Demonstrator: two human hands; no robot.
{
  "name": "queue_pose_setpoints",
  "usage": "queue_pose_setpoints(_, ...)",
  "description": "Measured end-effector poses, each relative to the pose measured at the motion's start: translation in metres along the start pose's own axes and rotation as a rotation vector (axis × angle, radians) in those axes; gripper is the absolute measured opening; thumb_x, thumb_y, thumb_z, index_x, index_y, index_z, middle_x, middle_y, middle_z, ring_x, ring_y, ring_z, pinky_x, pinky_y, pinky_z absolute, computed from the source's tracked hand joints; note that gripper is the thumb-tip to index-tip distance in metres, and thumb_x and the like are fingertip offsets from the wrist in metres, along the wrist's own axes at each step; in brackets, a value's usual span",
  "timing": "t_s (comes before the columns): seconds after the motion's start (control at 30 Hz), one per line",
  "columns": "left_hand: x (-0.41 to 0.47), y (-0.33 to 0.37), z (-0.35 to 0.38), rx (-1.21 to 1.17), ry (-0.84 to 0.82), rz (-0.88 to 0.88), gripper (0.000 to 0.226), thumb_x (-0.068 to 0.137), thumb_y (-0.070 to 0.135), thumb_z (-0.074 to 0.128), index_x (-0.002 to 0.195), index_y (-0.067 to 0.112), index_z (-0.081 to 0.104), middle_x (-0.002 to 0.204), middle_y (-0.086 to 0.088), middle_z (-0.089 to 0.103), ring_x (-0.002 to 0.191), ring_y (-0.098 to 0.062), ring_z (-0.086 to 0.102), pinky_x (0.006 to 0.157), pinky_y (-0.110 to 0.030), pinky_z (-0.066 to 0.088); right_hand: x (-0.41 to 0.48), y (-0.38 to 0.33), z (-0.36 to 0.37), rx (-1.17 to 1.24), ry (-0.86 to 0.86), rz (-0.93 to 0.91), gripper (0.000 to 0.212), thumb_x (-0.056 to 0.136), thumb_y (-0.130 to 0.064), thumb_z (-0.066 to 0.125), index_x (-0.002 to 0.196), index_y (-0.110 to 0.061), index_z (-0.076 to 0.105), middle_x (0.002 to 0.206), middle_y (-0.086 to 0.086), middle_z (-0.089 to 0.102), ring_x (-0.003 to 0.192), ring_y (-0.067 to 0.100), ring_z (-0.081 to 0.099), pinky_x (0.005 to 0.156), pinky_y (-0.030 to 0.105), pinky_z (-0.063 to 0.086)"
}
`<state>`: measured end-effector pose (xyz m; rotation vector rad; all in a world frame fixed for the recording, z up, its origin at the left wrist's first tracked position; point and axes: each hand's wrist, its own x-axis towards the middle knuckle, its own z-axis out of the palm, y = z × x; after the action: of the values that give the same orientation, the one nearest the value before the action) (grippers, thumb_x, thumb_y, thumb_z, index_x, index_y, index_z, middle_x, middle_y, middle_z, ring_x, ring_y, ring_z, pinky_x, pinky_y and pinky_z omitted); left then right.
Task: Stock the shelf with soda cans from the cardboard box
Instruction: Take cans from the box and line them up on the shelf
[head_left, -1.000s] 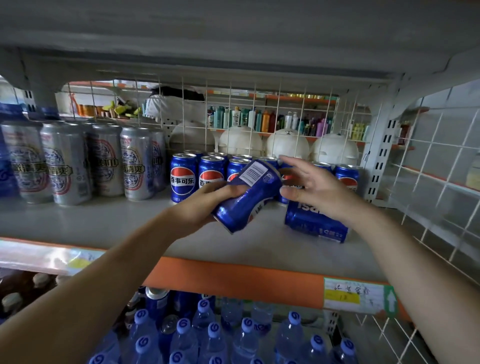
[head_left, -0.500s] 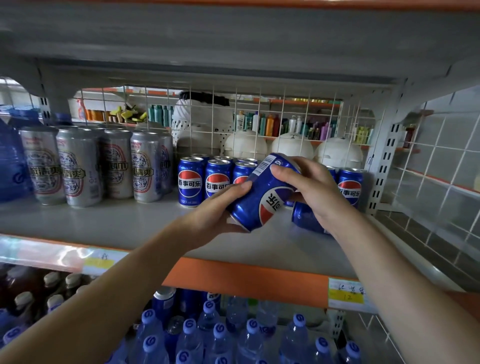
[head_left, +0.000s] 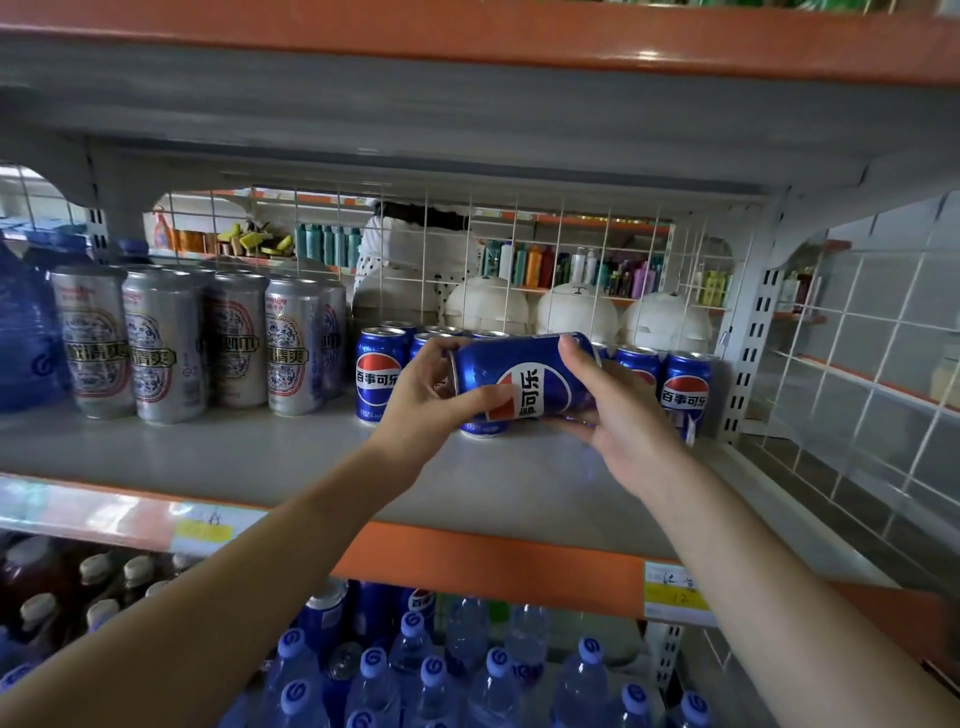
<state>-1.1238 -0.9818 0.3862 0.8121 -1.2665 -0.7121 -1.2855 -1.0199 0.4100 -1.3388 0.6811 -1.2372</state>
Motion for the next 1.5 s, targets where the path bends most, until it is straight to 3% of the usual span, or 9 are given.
queue_pose_setpoints(0.13,0.009,0.012,-0.009,0.025,-0.04,-0.017,0.034,0.071,0.006,0.075,0.1,0.013,0.059,0.089,-0.003,0.068,0.075,-0.012,0.069,0.06,-0.021,0.053,0.002,-0.004,-0.016,-0.436,-0.013,-0.157,0.079,0.06,-0.053,0.067,0.131,-0.022,0.049,0.123,-0.003,0.058,0.114,0.014,0.055,0.099,0.039,0.046)
queue_pose_setpoints(0.27,0.02,0.027,-0.016,0.141,-0.079,-0.06,0.032,0.076,0.008,0.07,0.105,0.012,0.059,0.098,-0.005,0.065,0.082,-0.017,0.067,0.059,-0.021,0.054,0.0,-0.016,-0.026,-0.717,-0.265,-0.288,0.098,0.053,-0.04,0.075,0.141,-0.032,0.034,0.134,-0.017,0.04,0.122,-0.005,0.037,0.1,0.021,0.032)
queue_pose_setpoints(0.37,0.026,0.035,-0.016,0.238,-0.151,-0.088,0.035,0.078,0.012,0.07,0.111,0.013,0.058,0.103,-0.007,0.065,0.087,-0.019,0.066,0.063,-0.023,0.056,-0.001,-0.013,-0.023,-0.757,-0.413,-0.263,0.093,0.057,-0.026,0.082,0.136,-0.035,0.033,0.122,-0.031,0.042,0.103,-0.026,0.044,0.088,0.002,0.038)
queue_pose_setpoints(0.6,0.029,0.037,-0.008,0.308,-0.197,-0.113,0.044,0.076,0.012,0.072,0.114,0.021,0.053,0.106,0.0,0.063,0.086,-0.01,0.064,0.058,-0.016,0.053,0.001,0.006,-0.017,-0.737,-0.326,-0.273,0.071,0.065,-0.009,0.084,0.123,-0.026,0.047,0.111,-0.014,0.06,0.099,-0.004,0.06,0.084,0.017,0.051)
queue_pose_setpoints(0.83,0.025,0.02,0.003,0.196,-0.07,-0.1,0.081,0.065,0.04,0.076,0.135,0.021,0.041,0.12,0.002,0.057,0.103,-0.01,0.06,0.084,-0.026,0.051,0.002,0.026,-0.015,-0.454,-0.186,-0.24,0.055,0.069,-0.01,0.081,0.115,-0.023,0.052,0.104,-0.006,0.065,0.094,0.003,0.063,0.074,0.014,0.05)
queue_pose_setpoints(1.03,0.02,0.014,0.023,0.11,0.02,-0.104,0.06,0.078,0.028,0.071,0.13,0.016,0.045,0.117,0.0,0.058,0.096,-0.009,0.061,0.07,-0.018,0.052,-0.001,0.038,-0.004,-0.139,-0.084,-0.178,0.033,0.079,-0.004,0.068,0.106,-0.021,0.059,0.101,0.0,0.071,0.093,0.012,0.067,0.083,0.025,0.054)
queue_pose_setpoints(1.17,0.028,0.016,0.032,0.139,0.036,-0.131,0.05,0.076,0.031,0.073,0.118,0.015,0.051,0.103,0.002,0.062,0.085,-0.007,0.062,0.064,-0.017,0.053,0.0,0.046,-0.006,-0.197,-0.06,-0.172,0.039,0.077,-0.007,0.072,0.111,-0.018,0.057,0.102,0.0,0.07,0.092,0.012,0.067,0.071,0.016,0.052)
queue_pose_setpoints(1.37,0.038,0.013,0.032,0.164,-0.022,-0.229,0.025,0.077,0.032,0.073,0.086,0.026,0.052,0.084,0.008,0.06,0.073,-0.005,0.06,0.058,-0.016,0.05,0.0,0.051,-0.018,-0.236,-0.097,-0.132,0.063,0.063,-0.021,0.083,0.119,-0.015,0.055,0.112,0.006,0.067,0.103,0.019,0.065,0.088,0.035,0.053)
queue_pose_setpoints(1.5,0.038,0.008,0.033,0.167,-0.055,-0.255,0.026,0.077,0.028,0.073,0.089,0.024,0.051,0.087,0.005,0.061,0.078,-0.01,0.062,0.061,-0.021,0.05,-0.002,0.051,-0.029,-0.346,-0.122,-0.123,0.053,0.066,-0.023,0.081,0.113,-0.023,0.055,0.108,-0.001,0.067,0.101,0.013,0.065,0.088,0.032,0.054)
